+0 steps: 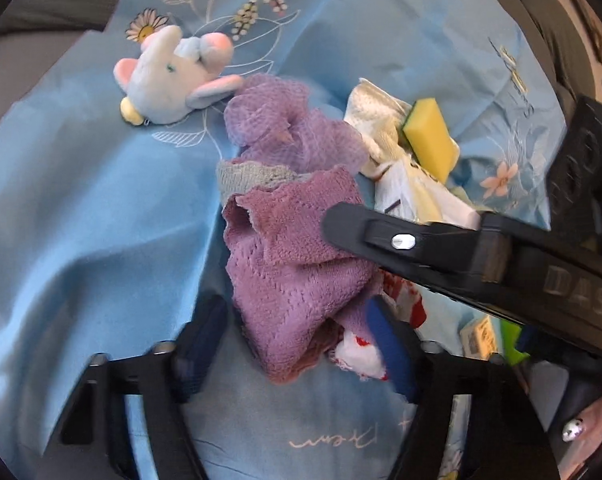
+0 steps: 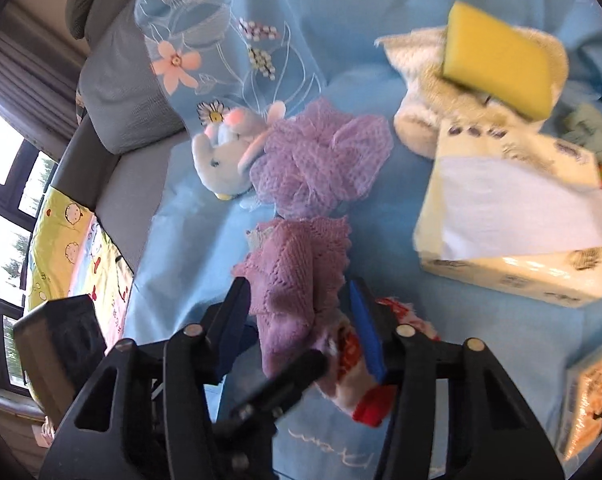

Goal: Organize soft objects
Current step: 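Grasp the purple knit cloth with the right gripper, then carry the purple cloth to the green box and release it inside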

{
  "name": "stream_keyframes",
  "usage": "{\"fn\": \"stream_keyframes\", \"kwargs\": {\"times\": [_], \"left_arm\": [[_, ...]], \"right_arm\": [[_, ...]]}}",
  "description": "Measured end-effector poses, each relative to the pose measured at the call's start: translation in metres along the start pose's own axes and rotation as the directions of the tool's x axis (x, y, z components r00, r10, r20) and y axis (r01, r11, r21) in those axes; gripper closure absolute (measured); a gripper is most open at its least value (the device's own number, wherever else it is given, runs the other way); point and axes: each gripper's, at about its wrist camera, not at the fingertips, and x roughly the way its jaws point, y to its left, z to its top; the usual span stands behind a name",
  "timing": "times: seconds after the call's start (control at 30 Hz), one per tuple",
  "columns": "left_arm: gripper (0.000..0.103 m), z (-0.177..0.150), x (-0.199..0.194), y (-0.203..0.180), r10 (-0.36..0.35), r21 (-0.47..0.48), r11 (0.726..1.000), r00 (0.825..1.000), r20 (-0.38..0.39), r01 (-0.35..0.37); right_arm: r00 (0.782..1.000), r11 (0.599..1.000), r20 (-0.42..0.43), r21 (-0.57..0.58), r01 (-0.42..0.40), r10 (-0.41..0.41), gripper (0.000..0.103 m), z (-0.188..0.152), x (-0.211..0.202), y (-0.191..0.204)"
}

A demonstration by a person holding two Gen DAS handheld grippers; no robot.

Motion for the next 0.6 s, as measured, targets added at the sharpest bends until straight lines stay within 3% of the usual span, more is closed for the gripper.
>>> {"fn": "stream_keyframes", "kwargs": {"times": [0.1,0.17,0.27,0.43,0.6], "left_arm": [[0.054,0.003,0.003,0.003,-0.015,-0.009,1.000,1.000,0.003,0.015],[0.064,0.005,0.004,0.000,-0.007,0.002,1.000,1.000,0.024,0.007],[0.073,0.008,0.001,-0.007,-0.004,0.034,0.999,0.998,0.057,0.002],[0.074,0.009,-0.020,-0.031,-0.023,0.123,0.992,0.991,0.134,0.007],[0.074,0.015,-0.042,-0.071,-0.044,0.220,0.975,0.978,0.203,-0.002]], "right_arm": [[1.000,1.000,-0.027,-0.003,-0.009,0.009,0.065,-0.002,0.012,-0.002],[0.999,1.000,-0.039,-0.001,-0.026,0.026,0.078,-0.003,0.020,-0.005],[0.999,0.999,-0.036,-0.004,-0.035,0.035,0.085,-0.007,0.024,-0.007],[0.993,0.994,0.054,0.017,-0.109,0.108,0.087,-0.012,-0.010,-0.014],[0.981,0.993,0.155,0.005,-0.116,0.114,0.087,-0.015,-0.053,-0.016]]}}
